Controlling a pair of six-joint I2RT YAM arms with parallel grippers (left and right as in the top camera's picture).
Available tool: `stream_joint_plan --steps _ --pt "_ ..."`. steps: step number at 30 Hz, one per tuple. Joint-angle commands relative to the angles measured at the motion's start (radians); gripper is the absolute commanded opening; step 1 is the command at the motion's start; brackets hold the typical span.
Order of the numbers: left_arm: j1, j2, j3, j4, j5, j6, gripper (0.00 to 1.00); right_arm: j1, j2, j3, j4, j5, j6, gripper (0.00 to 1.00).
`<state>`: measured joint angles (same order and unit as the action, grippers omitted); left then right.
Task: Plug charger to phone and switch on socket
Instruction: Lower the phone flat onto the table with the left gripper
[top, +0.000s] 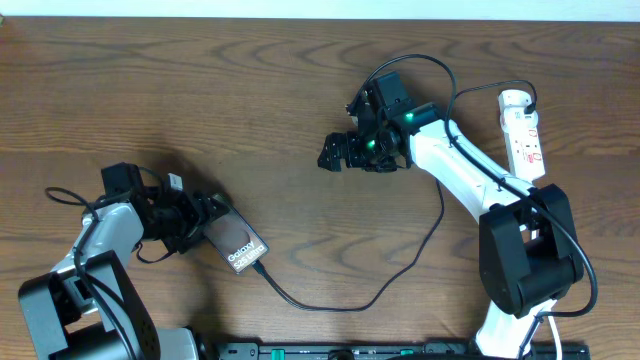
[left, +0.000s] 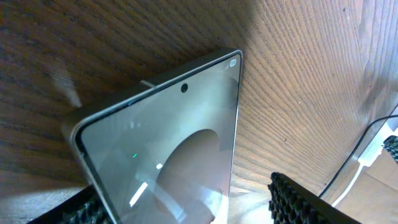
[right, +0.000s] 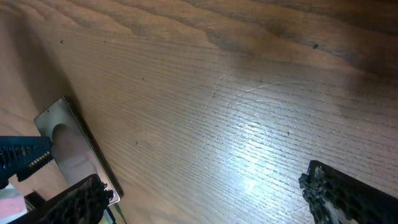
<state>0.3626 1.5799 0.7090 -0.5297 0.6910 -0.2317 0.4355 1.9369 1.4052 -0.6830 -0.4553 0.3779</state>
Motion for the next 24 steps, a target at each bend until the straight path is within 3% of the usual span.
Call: stream_joint_plan --steps 1,7,17,24 --pt "-0.002 0.019 -0.016 -0.021 -0.076 0.009 0.77 0.005 -0.022 0.008 -0.002 0.0 -0.016 0.99" --pt "-0.002 0.019 -0.016 -0.058 -0.23 -0.128 0.83 0.005 -0.022 0.008 -0.003 -0.002 -0.016 0.99" --pt "-0.002 -0.003 -0.016 -0.088 -0.232 -0.175 0.84 0.003 -0.022 0.008 -0.004 -0.002 -0.016 0.99" --pt "-0.002 -0.218 -0.008 -0.129 -0.232 -0.175 0.85 -0.048 -0.063 0.01 -0.034 0.011 -0.022 0.99"
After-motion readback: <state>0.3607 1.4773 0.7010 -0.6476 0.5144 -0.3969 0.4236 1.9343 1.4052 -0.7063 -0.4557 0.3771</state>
